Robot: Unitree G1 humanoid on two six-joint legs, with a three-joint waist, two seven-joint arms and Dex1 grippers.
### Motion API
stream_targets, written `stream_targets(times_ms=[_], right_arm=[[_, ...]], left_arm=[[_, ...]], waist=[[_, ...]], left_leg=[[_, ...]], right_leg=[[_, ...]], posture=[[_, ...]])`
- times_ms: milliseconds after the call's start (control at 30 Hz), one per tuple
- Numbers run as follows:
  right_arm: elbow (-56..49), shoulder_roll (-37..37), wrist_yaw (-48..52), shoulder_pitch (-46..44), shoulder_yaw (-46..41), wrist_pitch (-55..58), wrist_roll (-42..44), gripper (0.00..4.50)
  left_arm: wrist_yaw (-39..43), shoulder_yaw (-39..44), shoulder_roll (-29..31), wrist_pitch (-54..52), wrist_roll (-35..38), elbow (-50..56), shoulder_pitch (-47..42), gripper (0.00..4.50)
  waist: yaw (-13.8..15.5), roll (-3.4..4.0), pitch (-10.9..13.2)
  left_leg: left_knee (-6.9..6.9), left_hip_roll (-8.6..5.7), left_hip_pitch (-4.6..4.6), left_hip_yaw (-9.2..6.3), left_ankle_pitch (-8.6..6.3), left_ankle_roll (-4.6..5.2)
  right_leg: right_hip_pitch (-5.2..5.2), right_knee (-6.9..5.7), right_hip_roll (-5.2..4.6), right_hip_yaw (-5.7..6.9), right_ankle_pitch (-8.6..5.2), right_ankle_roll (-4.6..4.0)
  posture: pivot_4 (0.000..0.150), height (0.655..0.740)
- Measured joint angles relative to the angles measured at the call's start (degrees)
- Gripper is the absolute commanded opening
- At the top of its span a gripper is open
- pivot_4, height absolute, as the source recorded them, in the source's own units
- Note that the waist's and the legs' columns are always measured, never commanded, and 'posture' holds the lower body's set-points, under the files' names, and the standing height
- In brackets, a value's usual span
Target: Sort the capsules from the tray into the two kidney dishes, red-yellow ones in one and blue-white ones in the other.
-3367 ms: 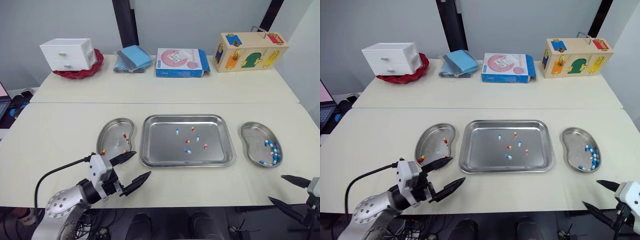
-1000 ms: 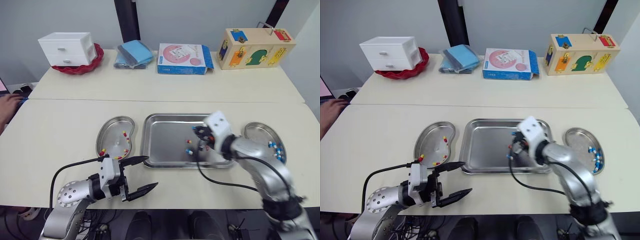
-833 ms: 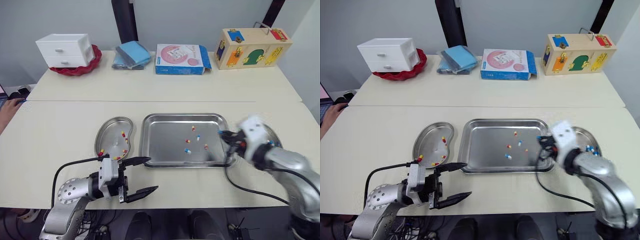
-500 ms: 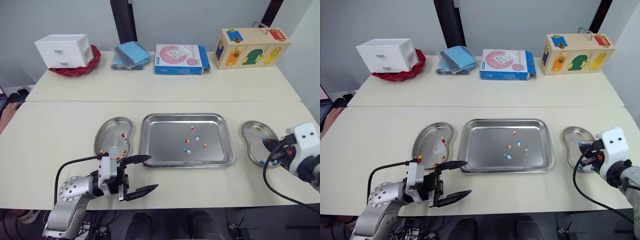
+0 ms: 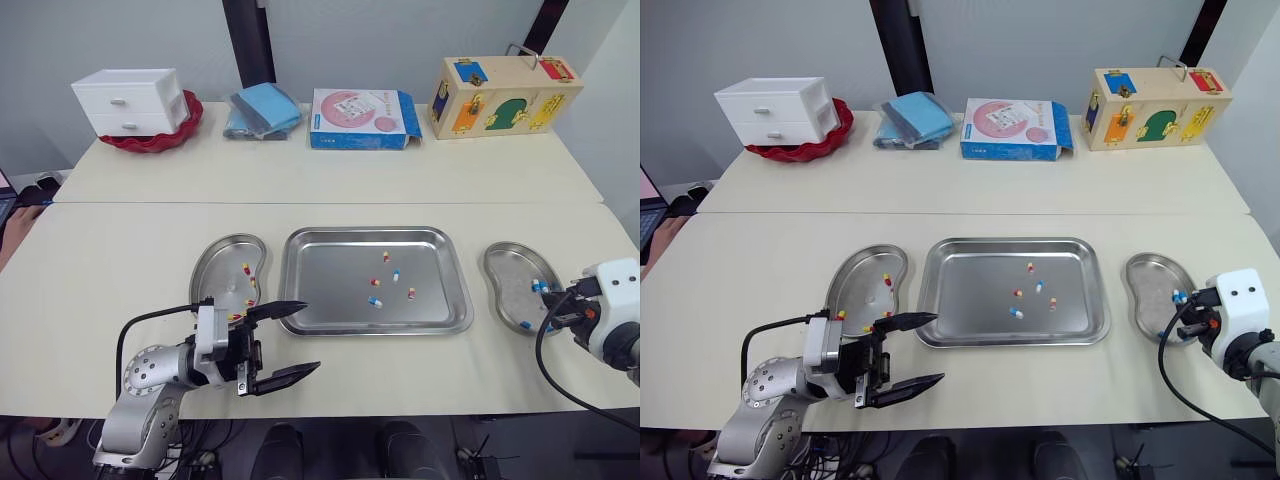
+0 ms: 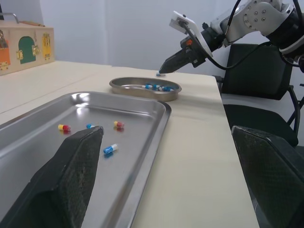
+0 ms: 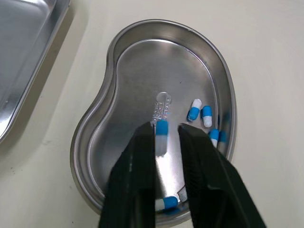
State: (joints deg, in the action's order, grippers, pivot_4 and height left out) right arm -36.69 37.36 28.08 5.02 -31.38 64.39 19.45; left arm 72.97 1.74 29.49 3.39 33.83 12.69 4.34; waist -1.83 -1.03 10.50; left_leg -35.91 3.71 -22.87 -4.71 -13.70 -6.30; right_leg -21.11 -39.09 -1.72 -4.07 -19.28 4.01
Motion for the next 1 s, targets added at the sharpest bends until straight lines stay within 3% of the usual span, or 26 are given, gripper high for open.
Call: stream_targets(times_ms=[133, 300, 533, 667, 800, 1000], right_arm=[[0.06, 0.00, 0.07, 0.07, -0.33, -0.01, 0.45, 2.76], [0.09, 0.73, 1.46, 2.09, -0.68, -3.31, 0.80, 4.35], [-0.32, 2.04, 9.40, 11.20, -1.14, -19.11, 0.23, 4.35], [2.95, 5.36, 18.50, 18.24, -2.38, -32.92, -0.86, 4.35], [9.53, 7.34, 26.67, 23.11, -5.47, -41.31, -0.85, 4.35], [21.03, 9.80, 34.46, 26.00, -7.09, -49.68, -0.81, 4.43]], left_arm=[[0.16, 0.00, -0.19, 0.00, 0.00, 0.10, -0.05, 4.50], [-2.22, 0.21, 0.62, -2.09, -0.02, 1.11, -0.16, 4.50], [-12.10, 9.19, 6.90, -9.91, -0.05, 6.82, 6.84, 4.50], [-17.33, 20.37, 10.98, -15.99, 0.29, 9.01, 15.37, 4.50], [-17.36, 29.21, 13.89, -17.19, -2.00, 5.67, 23.34, 4.50], [-14.59, 33.35, 14.29, -17.80, -5.29, -2.94, 31.36, 4.50]], waist=[[0.00, 0.00, 0.00], [0.01, 0.00, 0.00], [-0.10, 0.02, -0.01], [-0.01, -0.04, 0.01], [-0.03, -0.06, 0.01], [-0.07, -0.15, 0.02]], left_leg=[[-0.01, 0.00, 0.00, 0.00, 0.00, 0.00], [-0.01, 0.00, 0.00, -0.01, 0.00, 0.00], [-0.02, 0.01, 0.04, 0.00, 0.00, 0.00], [-0.01, 0.02, 0.05, 0.01, 0.00, 0.00], [-0.02, 0.02, 0.13, 0.06, 0.00, 0.00], [-0.01, 0.04, 0.34, 0.10, -0.01, 0.00]], right_leg=[[0.01, 0.00, 0.00, 0.00, 0.00, 0.00], [0.01, 0.00, 0.00, 0.01, 0.00, 0.00], [0.04, -0.02, 0.00, -0.01, 0.00, 0.01], [0.06, 0.02, -0.01, 0.00, -0.01, 0.01], [0.15, 0.06, -0.01, -0.02, -0.02, 0.00], [0.33, 0.09, -0.01, -0.03, -0.08, -0.08]], posture=[[0.150, 0.7400], [0.150, 0.7400], [0.150, 0.7400], [0.150, 0.7400], [0.150, 0.7400], [0.150, 0.7400]])
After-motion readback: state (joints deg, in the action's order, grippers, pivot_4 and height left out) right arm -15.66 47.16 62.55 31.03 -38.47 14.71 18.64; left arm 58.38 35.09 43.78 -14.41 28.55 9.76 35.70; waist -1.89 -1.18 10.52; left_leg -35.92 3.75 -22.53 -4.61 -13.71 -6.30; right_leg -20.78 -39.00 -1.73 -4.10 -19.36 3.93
